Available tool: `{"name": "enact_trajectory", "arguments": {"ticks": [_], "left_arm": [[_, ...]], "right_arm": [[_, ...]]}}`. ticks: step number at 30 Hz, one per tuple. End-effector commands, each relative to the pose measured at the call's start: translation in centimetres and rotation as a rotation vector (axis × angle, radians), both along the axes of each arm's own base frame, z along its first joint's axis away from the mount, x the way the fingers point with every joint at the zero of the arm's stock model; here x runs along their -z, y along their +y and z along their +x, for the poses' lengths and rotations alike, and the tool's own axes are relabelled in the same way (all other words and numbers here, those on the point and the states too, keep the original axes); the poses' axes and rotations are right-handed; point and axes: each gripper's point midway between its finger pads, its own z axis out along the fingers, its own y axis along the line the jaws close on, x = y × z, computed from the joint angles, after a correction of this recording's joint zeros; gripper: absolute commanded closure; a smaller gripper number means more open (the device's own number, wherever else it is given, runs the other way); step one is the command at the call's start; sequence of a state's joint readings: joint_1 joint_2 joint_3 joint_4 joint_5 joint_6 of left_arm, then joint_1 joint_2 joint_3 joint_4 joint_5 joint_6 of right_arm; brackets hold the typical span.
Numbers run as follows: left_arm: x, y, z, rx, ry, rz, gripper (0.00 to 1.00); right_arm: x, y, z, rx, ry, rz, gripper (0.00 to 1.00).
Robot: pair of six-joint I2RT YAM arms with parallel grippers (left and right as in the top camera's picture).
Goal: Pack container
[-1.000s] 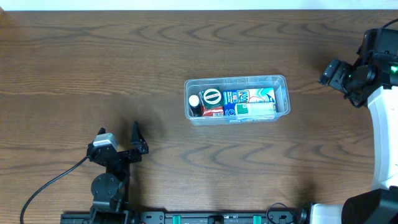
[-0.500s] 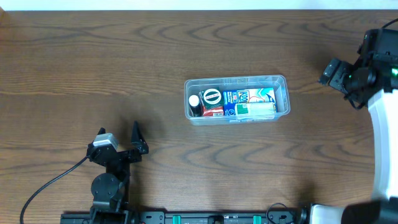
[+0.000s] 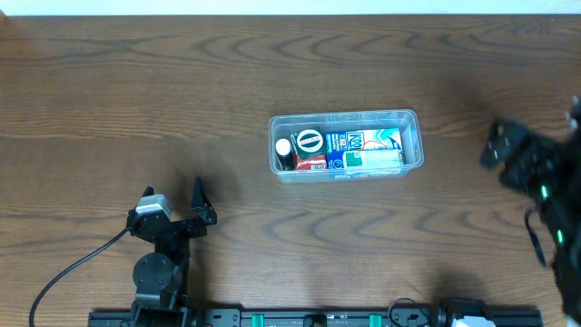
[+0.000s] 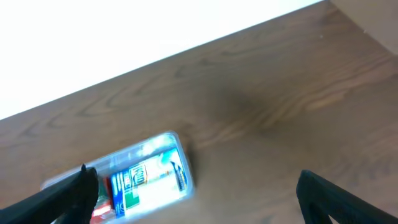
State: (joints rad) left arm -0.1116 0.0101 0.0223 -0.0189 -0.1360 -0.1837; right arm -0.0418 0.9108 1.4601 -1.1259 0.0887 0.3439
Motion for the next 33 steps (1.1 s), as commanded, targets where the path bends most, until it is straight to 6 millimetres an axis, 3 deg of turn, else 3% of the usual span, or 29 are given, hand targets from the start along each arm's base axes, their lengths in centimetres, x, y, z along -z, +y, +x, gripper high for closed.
{"name": "enact_trajectory", "arguments": {"ticks": [1, 6, 21, 33], "left_arm": [[1.7, 0.7, -0.1, -0.036, 0.053, 0.008, 0.02], [1.7, 0.7, -0.1, -0.036, 0.053, 0.008, 0.02], [1.7, 0.7, -0.1, -0.036, 0.053, 0.008, 0.02], [1.7, 0.7, -0.1, -0.036, 0.053, 0.008, 0.02]], "right_arm": [[1.2, 0.0, -2.3, -0.02, 0.032, -0.048, 0.01], [4.9, 0.1, -4.6, -0.02, 0.036, -0.047, 0.01], [12.9, 4.1, 0.0, -0.216, -0.456, 0.001, 0.01], [17.7, 4.2, 0.5, -0.218, -0.58, -0.009, 0.01]]}}
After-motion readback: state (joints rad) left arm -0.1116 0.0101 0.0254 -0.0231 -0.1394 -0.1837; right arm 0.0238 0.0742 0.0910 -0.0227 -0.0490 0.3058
